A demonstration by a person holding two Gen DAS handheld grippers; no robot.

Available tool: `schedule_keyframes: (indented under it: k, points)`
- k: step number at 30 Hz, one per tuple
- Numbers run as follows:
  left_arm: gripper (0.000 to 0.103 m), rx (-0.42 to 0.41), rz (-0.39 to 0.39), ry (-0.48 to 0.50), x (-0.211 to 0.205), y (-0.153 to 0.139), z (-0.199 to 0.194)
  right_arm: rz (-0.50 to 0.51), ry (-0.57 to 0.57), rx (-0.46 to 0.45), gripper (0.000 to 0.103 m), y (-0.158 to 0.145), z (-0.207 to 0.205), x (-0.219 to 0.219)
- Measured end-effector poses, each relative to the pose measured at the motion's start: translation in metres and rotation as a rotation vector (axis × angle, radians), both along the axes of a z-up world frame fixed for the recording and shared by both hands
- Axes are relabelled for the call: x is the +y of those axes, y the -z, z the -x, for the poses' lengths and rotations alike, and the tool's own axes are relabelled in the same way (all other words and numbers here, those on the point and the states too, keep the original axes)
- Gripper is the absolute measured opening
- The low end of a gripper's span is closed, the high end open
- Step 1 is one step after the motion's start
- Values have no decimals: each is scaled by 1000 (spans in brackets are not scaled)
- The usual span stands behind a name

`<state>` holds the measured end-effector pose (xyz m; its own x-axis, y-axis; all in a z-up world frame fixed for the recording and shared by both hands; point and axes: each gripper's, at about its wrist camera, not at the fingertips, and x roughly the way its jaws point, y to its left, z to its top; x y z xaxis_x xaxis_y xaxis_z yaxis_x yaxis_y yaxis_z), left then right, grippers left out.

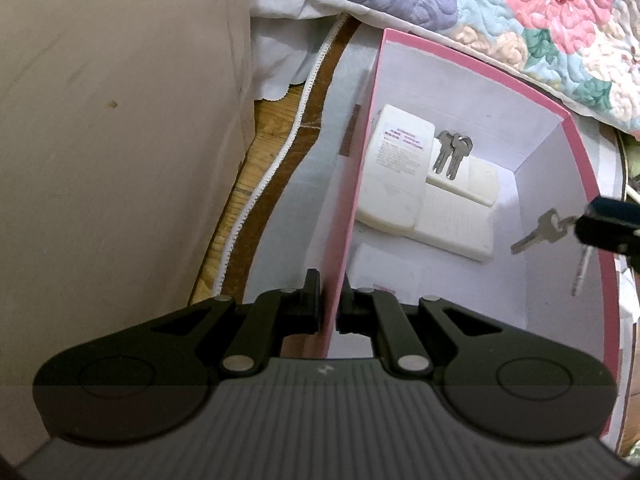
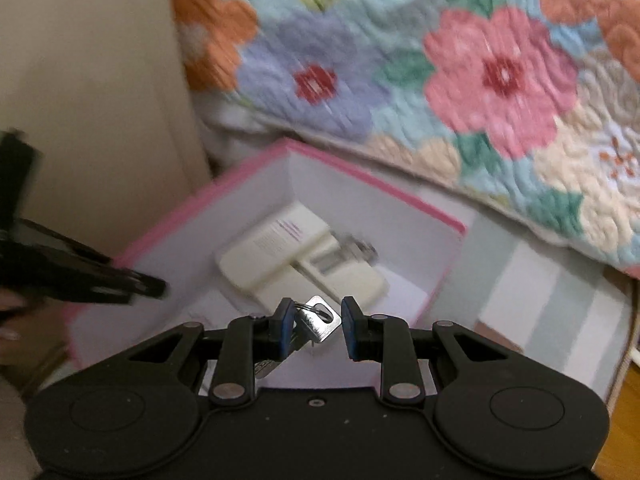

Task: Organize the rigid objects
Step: 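Carry the silver keys into the pink box and open the right tool, then return the right tool to the rug and grasp the white laptop charger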

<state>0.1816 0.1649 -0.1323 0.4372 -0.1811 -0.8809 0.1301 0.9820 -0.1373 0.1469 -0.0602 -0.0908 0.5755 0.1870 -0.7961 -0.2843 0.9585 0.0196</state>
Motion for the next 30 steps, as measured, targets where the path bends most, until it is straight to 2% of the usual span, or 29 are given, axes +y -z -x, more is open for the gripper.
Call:
schedule_keyframes:
  k: [3, 12, 14, 16, 18, 23, 26, 27, 28, 30]
  points:
    - [7, -2, -3, 2, -1, 0, 0, 86, 2, 20, 30, 7, -9, 4]
    - [7, 3, 1, 4, 1, 0, 0, 173, -4, 49, 30, 33, -38, 5]
    - [7, 7, 2, 5, 1, 0, 0, 131, 0, 65, 30, 38, -44, 2]
    - [8, 12, 11, 5, 3, -2, 0, 87, -6, 60, 50, 40, -48, -1]
    - [8, 15, 23, 3, 5, -2, 0, 54, 19, 22, 52, 37, -47, -4]
    - [8, 15, 25, 0, 5, -2, 1, -111, 59, -25, 53, 18, -31, -24]
    - [8, 14, 27, -6, 5, -2, 1, -194, 79, -110, 64, 1, -8, -39]
    - [8, 14, 26, -6, 5, -2, 1, -202, 85, -137, 74, -5, -2, -43]
    - [8, 13, 24, -6, 5, -2, 2, -199, 94, -166, 78, -10, 5, -46]
    - [8, 12, 16, -4, 4, -2, 2, -170, 106, -199, 78, -20, 16, -54]
